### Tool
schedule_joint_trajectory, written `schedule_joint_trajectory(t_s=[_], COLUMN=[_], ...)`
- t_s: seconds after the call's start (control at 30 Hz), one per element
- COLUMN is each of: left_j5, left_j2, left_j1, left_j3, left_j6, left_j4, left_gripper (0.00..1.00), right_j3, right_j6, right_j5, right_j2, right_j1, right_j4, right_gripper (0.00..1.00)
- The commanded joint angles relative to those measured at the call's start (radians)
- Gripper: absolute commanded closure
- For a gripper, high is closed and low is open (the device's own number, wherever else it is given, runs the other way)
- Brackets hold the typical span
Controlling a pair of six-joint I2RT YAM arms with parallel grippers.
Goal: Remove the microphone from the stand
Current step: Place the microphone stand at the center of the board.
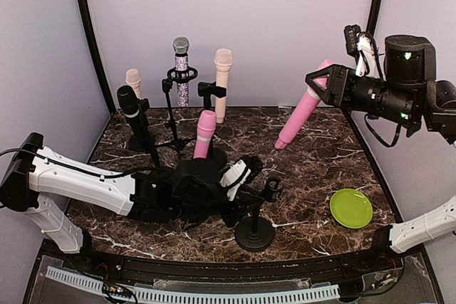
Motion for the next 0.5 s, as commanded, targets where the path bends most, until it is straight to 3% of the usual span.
schedule_joint_trajectory(t_s=[0.0, 0.3, 0.47], left_j5=[-0.012, -0.009, -0.002], left_j2=[0.038, 0.001, -0.048], left_j1=[0.004, 0.004, 0.004], left_j3=[0.002, 0.098, 0.12], left_j6=[0.008, 0.041, 0.046], left_j4=[-0.276, -0.301, -0.293], left_gripper=[0.84, 0.41, 0.28], right_j3=[-0.015, -0.114, -0.157], right_j6=[-0.024, 0.019, 0.016], right_j5=[0.068, -0.082, -0.133], right_j2=[-0.006, -0.001, -0.005], right_j1=[-0.046, -0.176, -0.24], right_j4=[0.001, -0.002, -0.024], right_gripper=[0.79, 0.79, 0.79])
